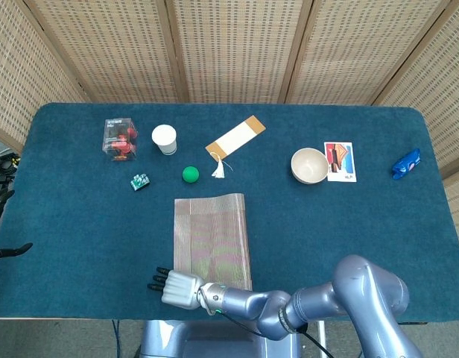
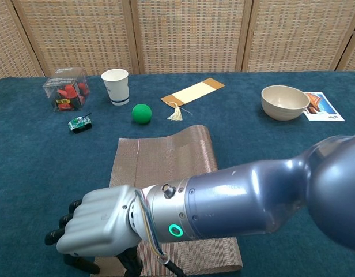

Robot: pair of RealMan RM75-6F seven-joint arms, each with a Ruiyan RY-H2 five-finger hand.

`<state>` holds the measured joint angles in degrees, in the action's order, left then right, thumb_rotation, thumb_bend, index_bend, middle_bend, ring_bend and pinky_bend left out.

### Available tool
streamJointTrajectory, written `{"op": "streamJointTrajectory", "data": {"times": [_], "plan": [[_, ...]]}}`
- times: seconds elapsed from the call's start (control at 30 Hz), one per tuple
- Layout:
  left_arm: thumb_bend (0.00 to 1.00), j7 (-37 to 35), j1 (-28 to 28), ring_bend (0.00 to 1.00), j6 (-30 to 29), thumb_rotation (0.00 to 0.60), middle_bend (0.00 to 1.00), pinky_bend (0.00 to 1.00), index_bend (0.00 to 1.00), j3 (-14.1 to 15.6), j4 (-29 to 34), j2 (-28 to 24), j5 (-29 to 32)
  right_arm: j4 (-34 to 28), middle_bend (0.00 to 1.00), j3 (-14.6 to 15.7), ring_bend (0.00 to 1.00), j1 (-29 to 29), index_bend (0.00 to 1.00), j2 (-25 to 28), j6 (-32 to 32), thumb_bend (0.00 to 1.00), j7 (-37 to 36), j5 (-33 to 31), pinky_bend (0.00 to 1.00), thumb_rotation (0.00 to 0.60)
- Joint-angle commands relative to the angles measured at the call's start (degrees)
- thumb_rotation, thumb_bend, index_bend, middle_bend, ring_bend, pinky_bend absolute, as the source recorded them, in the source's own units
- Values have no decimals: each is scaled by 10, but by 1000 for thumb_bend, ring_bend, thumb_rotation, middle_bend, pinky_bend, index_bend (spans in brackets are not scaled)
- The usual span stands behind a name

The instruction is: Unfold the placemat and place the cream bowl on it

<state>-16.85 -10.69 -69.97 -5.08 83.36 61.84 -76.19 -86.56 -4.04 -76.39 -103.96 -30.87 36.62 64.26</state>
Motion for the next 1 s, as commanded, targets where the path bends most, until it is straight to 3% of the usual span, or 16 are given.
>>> {"op": "streamJointTrajectory", "data": {"times": [0.03, 0.67, 1.0], "plan": [[0, 1, 0, 0, -1, 600, 0, 0, 0, 0, 1, 0, -1, -3, 0, -1, 0, -2, 480, 1, -4, 409, -2, 2, 0, 600], [0, -13, -1, 0, 2, 600, 0, 0, 0, -2, -2, -3, 0, 23, 0, 1, 0, -29, 483, -33, -4, 422, 1, -17, 0, 600], [0, -15, 0, 0, 2, 600, 0, 0, 0, 0, -4, -3, -3, 26, 0, 15, 0, -30, 495, -22, -19, 467, 16, -26, 0, 600]]}}
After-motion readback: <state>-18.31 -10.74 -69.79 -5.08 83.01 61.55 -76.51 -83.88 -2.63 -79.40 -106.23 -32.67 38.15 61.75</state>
